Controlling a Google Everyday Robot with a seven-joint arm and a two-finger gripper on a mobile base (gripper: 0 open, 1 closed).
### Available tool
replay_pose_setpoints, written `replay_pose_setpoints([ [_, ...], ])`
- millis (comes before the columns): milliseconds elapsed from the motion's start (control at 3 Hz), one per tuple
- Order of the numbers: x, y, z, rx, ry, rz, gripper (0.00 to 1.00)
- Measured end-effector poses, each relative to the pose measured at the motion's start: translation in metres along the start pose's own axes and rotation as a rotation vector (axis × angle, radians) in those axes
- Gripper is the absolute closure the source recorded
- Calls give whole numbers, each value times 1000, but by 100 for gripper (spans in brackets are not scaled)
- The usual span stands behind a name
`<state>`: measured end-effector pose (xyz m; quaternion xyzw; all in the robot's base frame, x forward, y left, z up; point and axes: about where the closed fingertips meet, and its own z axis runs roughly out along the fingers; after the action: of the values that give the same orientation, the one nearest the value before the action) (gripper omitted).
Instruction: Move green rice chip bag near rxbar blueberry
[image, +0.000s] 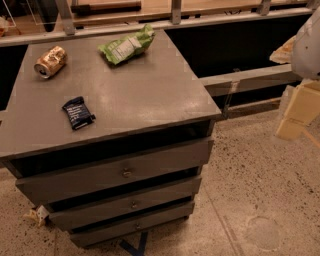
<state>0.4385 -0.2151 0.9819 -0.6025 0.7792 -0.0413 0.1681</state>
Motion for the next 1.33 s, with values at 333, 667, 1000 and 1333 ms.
replay_pose_setpoints([
  [333,0,0,0,0,0,0,0],
  [667,2,-11,1,57,-20,54,0],
  [1000,23,-13,9,124,-83,250,0],
  [1333,55,-14,28,161,-216,474,0],
])
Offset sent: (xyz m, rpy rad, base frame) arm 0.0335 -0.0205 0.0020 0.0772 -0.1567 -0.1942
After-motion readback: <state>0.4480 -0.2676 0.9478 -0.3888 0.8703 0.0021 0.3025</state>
